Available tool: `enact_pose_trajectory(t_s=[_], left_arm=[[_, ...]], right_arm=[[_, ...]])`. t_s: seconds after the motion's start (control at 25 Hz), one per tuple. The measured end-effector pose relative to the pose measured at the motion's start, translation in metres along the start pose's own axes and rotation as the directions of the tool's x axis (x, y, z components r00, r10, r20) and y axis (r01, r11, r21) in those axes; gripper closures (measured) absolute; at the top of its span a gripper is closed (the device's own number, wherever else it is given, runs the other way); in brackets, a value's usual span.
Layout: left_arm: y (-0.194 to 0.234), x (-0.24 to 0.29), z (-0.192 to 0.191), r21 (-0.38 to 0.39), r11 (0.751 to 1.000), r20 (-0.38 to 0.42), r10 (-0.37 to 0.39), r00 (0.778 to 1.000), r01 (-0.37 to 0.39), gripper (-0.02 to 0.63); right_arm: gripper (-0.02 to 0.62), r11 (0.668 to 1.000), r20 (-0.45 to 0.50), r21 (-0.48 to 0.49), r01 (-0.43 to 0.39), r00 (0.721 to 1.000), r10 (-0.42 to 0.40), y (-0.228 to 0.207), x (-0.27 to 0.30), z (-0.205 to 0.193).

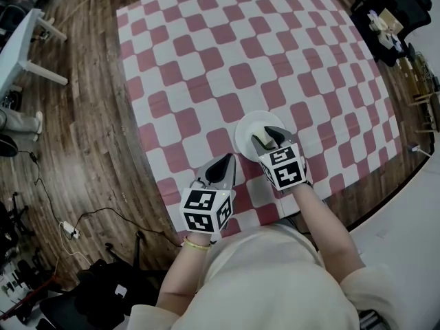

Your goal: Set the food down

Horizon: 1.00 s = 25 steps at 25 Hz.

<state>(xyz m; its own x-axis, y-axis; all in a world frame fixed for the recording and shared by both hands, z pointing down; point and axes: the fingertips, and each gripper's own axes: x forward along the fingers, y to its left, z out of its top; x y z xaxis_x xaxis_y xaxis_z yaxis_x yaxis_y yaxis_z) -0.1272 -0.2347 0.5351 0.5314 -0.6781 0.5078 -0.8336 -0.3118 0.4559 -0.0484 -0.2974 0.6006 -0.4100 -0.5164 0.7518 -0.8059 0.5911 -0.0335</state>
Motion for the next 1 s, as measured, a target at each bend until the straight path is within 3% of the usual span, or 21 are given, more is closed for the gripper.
enact_pose_trajectory(t_s=[0.6,1.0], left_arm=[[-0.007,-0.004,0.001,0.018,1.000,0.007,-0.008,1.000,0.008,0.606],[-0.020,-0.012,-0.002,0.025,1.000,0.022,-0.011,1.000,0.010,0.606]], right_arm=[[0.402,1.000,0.046,0.013,0.011,0.999,-0.012,0.000,-0.014,0.006],[0.425,1.000,0.116,0.022,-0.008,0.993,0.005,0.012,-0.040,0.017]])
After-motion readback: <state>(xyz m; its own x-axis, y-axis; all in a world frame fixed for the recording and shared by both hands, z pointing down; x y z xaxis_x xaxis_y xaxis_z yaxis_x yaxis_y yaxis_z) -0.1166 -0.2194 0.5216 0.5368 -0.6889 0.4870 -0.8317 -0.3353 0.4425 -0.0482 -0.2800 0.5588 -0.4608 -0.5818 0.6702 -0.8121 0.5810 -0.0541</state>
